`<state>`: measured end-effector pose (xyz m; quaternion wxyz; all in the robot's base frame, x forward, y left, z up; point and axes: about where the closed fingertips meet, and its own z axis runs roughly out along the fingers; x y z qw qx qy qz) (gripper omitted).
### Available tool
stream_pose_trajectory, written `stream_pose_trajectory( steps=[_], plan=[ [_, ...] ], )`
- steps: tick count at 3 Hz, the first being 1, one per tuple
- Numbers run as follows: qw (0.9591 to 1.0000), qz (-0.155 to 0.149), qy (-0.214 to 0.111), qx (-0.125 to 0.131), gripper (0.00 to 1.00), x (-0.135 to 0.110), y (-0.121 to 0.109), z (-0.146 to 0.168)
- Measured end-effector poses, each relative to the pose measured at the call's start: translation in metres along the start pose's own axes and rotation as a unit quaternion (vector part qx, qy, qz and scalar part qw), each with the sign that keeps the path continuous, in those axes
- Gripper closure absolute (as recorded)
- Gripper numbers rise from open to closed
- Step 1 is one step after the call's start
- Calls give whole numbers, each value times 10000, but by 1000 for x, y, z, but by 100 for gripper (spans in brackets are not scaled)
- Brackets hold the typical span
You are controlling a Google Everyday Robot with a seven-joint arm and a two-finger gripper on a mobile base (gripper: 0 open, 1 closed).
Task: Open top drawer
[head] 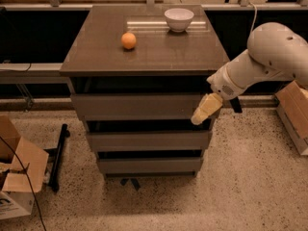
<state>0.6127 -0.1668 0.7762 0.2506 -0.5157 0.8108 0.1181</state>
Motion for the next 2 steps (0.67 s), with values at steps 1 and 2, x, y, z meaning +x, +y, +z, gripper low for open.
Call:
stream_pose_trajectory(
  steps=[1, 2],
  plan=[
    [9998, 118, -97, -128, 0, 8, -3, 24],
    [9988, 125, -430, -202, 0, 7, -22, 53]
  ],
)
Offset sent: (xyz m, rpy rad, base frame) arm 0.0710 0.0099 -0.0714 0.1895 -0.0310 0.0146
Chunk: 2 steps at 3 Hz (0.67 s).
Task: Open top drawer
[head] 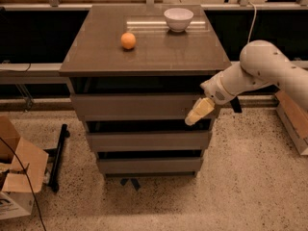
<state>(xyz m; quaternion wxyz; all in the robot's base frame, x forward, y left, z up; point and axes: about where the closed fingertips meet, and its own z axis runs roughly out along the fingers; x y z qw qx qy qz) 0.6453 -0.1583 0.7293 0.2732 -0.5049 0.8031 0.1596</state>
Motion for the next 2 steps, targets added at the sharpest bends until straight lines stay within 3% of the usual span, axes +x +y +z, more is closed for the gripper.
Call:
stream_pose_trajectory(
  steps=[1, 2],
  plan=[
    [9995, 107, -285, -85, 0, 5, -23, 30],
    [9986, 253, -414, -198, 9, 15, -37, 57]
  ],
)
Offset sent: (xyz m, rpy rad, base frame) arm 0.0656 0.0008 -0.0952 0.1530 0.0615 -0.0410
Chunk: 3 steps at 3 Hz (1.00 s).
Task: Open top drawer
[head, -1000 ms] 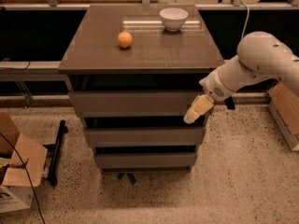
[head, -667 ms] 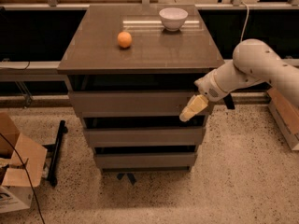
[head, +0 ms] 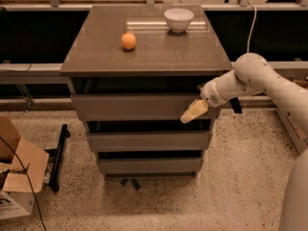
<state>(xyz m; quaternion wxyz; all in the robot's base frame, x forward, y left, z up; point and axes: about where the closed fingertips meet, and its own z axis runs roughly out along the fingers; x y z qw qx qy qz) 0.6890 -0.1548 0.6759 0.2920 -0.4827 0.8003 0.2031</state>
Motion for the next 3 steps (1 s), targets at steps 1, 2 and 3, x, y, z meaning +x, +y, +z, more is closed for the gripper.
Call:
stream_pose_trajectory(
  steps=[1, 2, 3],
  plan=[
    [9999, 123, -3, -93, 33, 8, 1, 7],
    [9999, 123, -3, -93, 55, 4, 1, 3],
    [9999, 123, -3, -94, 79, -1, 1, -3]
  ],
)
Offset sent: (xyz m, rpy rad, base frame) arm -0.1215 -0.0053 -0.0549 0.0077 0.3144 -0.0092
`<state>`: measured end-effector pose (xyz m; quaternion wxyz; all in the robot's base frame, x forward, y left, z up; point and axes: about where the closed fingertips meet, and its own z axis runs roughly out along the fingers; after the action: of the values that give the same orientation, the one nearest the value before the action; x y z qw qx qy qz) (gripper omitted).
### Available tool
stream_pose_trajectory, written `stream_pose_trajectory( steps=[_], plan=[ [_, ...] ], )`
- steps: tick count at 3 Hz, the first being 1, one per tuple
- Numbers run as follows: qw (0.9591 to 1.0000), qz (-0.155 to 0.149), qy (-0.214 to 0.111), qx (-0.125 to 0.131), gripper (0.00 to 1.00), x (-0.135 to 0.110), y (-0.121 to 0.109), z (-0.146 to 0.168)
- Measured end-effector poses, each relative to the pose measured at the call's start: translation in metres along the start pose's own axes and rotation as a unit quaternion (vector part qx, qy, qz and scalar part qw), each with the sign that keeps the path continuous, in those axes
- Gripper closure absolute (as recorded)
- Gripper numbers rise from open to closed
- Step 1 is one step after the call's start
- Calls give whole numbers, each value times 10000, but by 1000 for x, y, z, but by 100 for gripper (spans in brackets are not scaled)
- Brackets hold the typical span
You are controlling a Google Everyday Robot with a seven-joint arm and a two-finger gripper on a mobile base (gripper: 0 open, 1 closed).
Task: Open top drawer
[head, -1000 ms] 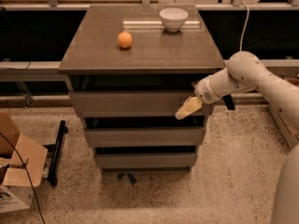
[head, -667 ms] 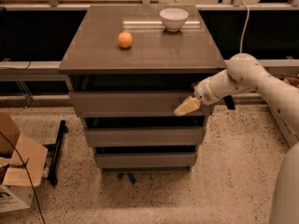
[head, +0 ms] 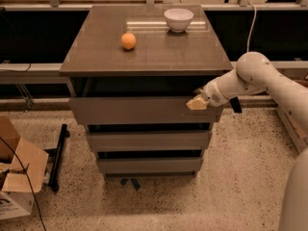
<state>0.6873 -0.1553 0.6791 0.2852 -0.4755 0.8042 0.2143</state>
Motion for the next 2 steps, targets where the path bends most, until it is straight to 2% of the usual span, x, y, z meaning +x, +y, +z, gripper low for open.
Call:
stream_pose_trajectory(
  steps=[1, 2],
  plan=[
    [10000, 0, 0, 0, 100, -2, 0, -2],
    [10000, 0, 0, 0, 86, -5, 1, -5]
  ],
)
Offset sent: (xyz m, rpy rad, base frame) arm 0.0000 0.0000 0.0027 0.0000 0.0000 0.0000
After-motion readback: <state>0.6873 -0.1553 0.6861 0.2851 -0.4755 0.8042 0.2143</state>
